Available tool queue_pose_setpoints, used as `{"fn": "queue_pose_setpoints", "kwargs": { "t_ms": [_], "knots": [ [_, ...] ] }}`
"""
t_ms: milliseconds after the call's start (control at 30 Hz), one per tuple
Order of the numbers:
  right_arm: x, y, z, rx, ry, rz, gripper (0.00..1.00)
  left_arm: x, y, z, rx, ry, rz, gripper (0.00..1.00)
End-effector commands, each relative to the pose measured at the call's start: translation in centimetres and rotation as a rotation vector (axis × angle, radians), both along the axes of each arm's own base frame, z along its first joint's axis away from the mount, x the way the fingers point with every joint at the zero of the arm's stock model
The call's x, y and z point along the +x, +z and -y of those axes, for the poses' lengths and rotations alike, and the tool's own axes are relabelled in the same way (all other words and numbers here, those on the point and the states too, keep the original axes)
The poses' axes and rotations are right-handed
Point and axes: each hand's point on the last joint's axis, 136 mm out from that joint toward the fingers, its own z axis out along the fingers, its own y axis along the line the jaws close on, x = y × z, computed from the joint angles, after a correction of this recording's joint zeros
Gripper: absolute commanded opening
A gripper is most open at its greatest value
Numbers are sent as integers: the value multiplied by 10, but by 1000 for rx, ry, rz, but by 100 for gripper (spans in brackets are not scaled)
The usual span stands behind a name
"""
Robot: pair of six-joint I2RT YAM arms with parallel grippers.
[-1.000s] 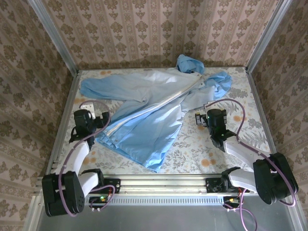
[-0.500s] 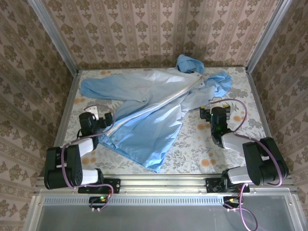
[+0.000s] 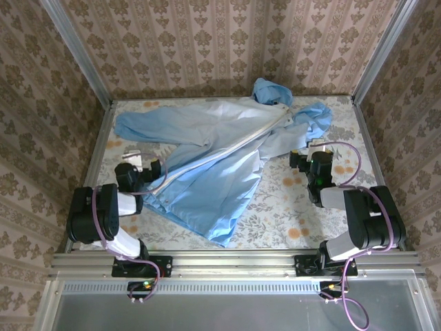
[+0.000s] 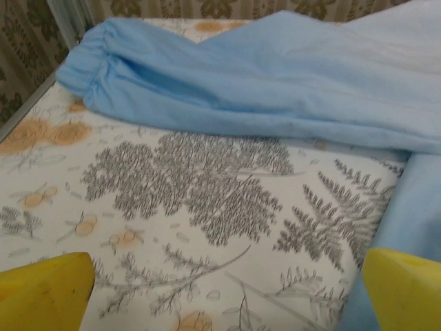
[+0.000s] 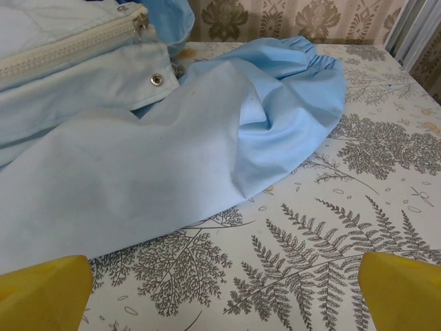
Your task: Zip up the jacket
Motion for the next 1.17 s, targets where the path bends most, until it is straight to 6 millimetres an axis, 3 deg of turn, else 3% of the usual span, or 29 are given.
{"fn": "queue_pose_setpoints", "kwargs": {
  "t_ms": [0,1133],
  "knots": [
    [4,-2,-6,46,37,44,100,13,16,8,50,-34,36,100],
    [2,-3,-7,40,36,30,100,15,15,16,77,-65,19,100]
  ]
}}
